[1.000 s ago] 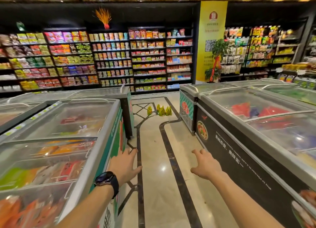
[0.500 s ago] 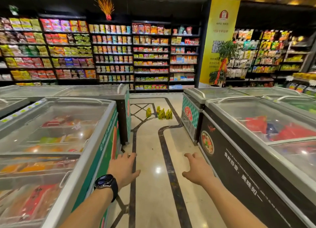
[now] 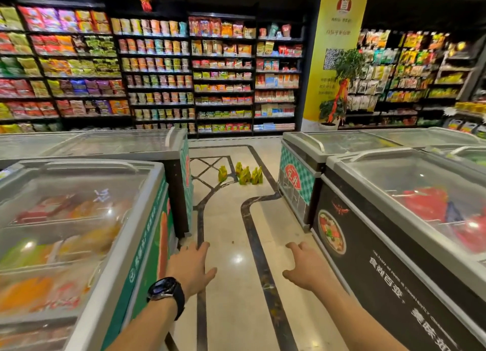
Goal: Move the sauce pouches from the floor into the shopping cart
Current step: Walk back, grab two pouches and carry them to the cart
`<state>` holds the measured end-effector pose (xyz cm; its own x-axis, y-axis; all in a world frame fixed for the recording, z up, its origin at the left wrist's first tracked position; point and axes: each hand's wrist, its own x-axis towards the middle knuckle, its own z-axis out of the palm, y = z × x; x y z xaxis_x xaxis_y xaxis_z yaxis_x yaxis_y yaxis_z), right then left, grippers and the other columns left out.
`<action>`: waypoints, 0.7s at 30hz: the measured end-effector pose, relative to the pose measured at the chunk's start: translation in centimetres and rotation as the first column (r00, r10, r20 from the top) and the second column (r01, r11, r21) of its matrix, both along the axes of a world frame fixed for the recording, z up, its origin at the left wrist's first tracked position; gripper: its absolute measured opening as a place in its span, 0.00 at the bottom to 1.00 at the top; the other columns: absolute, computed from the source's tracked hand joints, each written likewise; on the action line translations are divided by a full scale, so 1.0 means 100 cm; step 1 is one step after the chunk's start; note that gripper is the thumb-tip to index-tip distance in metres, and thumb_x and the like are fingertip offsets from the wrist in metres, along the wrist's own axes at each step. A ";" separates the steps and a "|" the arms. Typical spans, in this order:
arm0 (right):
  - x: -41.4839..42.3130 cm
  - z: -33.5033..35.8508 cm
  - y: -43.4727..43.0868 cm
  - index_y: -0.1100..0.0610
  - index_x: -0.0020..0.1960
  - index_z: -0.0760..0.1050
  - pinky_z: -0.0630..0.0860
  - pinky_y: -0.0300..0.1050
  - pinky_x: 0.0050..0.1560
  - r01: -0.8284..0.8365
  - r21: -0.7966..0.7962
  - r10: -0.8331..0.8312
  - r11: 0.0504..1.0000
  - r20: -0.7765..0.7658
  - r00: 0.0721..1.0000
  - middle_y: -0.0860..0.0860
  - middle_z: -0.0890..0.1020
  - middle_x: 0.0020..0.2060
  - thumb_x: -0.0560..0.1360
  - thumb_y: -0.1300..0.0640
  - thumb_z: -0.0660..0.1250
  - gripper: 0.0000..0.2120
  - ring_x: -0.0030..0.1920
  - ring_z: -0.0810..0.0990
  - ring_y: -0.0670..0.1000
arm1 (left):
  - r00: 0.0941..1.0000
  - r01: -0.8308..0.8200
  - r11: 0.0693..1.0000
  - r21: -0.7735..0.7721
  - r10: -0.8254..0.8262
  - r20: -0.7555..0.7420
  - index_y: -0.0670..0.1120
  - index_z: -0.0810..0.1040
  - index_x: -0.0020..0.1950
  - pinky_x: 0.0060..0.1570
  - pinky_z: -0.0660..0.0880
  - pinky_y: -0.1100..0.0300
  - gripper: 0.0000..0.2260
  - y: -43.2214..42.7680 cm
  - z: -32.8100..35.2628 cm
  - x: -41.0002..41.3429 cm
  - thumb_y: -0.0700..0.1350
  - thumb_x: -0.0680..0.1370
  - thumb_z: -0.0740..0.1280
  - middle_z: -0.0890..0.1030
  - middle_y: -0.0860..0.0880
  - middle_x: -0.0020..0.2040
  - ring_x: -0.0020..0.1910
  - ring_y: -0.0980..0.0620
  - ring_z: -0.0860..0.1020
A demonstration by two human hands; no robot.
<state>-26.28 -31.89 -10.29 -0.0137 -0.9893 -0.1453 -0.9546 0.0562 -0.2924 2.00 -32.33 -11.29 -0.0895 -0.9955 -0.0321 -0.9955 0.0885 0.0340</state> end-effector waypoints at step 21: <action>-0.009 -0.043 -0.533 0.50 0.75 0.58 0.73 0.51 0.63 -0.084 0.074 0.083 0.994 0.005 0.997 0.54 0.68 0.69 0.72 0.46 0.68 0.35 0.68 0.70 0.57 | 0.997 -0.078 0.992 0.098 0.078 -0.004 0.53 0.60 0.77 0.61 0.75 0.50 0.31 -0.505 -0.022 -0.007 0.64 0.78 0.59 0.74 0.47 0.67 0.65 0.46 0.74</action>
